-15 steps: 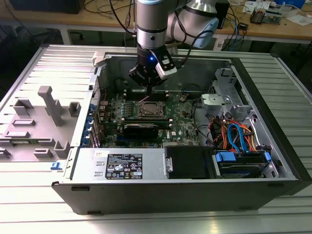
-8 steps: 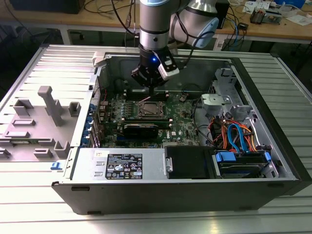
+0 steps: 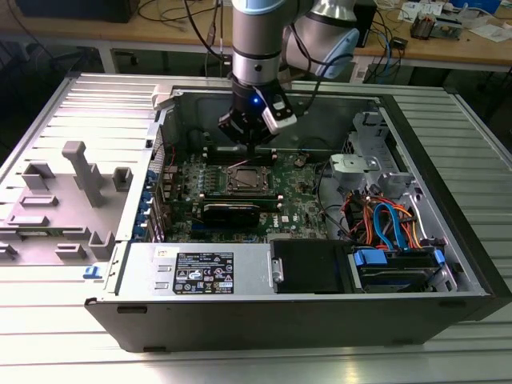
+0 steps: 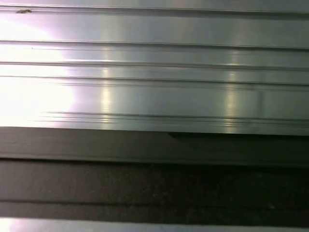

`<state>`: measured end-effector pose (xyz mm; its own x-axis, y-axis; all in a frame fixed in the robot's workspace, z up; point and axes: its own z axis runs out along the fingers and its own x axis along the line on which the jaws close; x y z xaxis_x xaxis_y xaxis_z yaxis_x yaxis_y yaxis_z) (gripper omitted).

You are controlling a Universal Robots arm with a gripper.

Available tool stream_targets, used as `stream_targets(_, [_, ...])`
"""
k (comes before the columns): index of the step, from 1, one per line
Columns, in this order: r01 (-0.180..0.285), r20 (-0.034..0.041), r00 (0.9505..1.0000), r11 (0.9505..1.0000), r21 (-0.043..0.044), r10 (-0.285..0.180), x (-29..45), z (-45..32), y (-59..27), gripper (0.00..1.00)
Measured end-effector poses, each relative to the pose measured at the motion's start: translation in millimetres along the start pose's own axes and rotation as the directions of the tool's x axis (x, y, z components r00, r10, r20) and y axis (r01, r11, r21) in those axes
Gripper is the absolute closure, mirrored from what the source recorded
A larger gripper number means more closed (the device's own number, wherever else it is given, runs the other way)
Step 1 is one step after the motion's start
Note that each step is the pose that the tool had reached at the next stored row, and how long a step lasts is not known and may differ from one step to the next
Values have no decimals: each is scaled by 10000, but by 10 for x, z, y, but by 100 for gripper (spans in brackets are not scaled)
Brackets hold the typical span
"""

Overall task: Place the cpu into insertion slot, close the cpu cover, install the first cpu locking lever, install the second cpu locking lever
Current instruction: 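Install the first cpu locking lever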

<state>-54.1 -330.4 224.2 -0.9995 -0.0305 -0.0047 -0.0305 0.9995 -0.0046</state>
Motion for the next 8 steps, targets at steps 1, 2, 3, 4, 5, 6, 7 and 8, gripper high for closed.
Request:
stream_targets(1, [-1, -1, 10000, 10000, 0, 1, -4, 6, 0, 89])
stream_targets(2, [0, 0, 10000, 10000, 0, 0, -8, 11, 0, 89])
stream_targets(3, [0, -1, 10000, 10000, 1, 0, -12, 17, 0, 89])
stream_targets(4, [0, -1, 10000, 10000, 0, 0, -15, 23, 0, 89])
stream_targets(5, [0, -1, 10000, 10000, 0, 0, -19, 28, 0, 89])
stream_targets(6, [0, -1, 10000, 10000, 0, 0, -23, 33, -1, 89])
stream_targets(7, [-1, -1, 10000, 10000, 0, 1, -27, 38, -1, 89])
stream_targets(8, [0, -1, 10000, 10000, 0, 0, -31, 43, -1, 89])
